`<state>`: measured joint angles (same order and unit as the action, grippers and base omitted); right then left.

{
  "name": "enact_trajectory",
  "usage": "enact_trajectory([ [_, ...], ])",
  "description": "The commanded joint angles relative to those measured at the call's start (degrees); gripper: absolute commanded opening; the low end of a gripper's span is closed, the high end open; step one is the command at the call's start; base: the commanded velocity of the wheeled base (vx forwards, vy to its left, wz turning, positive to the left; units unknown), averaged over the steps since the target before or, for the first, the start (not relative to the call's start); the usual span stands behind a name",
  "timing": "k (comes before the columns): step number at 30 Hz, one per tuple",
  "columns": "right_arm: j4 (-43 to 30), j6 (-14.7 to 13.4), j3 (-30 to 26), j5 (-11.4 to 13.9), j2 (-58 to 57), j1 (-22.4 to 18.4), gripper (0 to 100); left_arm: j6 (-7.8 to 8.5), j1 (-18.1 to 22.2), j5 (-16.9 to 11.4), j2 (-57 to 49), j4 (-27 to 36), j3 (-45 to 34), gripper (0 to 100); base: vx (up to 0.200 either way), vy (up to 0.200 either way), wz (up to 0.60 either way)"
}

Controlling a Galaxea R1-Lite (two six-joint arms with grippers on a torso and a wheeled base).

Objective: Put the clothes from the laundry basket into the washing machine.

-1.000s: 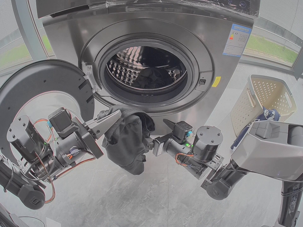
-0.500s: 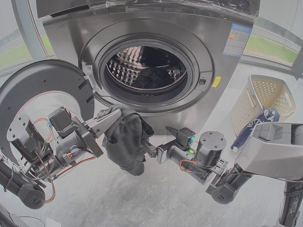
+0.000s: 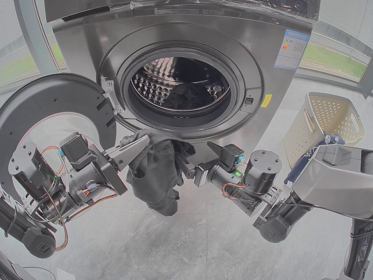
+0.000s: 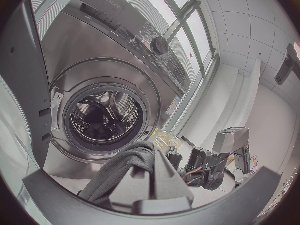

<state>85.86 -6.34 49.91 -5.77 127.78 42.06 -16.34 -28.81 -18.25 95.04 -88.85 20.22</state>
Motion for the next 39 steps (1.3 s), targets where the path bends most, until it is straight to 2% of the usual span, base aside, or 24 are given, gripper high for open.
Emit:
enact_trajectory([
  [1,0.01,0.01,0.28,-0.12,0.27,-2.77,100,-0.01,-0.02,-0.03,-0.03,-0.01,-0.01,0,0.000,0.000,0.00],
  [5,0.01,0.01,0.01,-0.12,0.27,-3.91,100,-0.01,-0.02,-0.03,-0.03,-0.01,-0.01,0,0.000,0.000,0.00],
  [8,0.01,0.01,-0.78,-0.12,0.10,-3.21,100,-0.01,-0.02,-0.03,-0.03,-0.01,-0.01,0,0.000,0.000,0.00],
  [19,0.10,-0.25,-3.41,-0.39,1.24,2.06,100,-0.01,-0.02,-0.03,-0.03,-0.01,0.17,0,0.000,0.000,0.00],
  [34,0.45,-0.60,-2.62,-0.65,5.90,3.38,100,-0.10,0.07,0.06,-0.20,-0.10,0.25,0,0.000,0.000,0.00],
  [39,0.36,-0.60,0.19,-0.65,6.78,3.29,100,-0.10,0.07,0.06,-0.12,-0.10,0.25,0,0.000,0.000,0.00],
])
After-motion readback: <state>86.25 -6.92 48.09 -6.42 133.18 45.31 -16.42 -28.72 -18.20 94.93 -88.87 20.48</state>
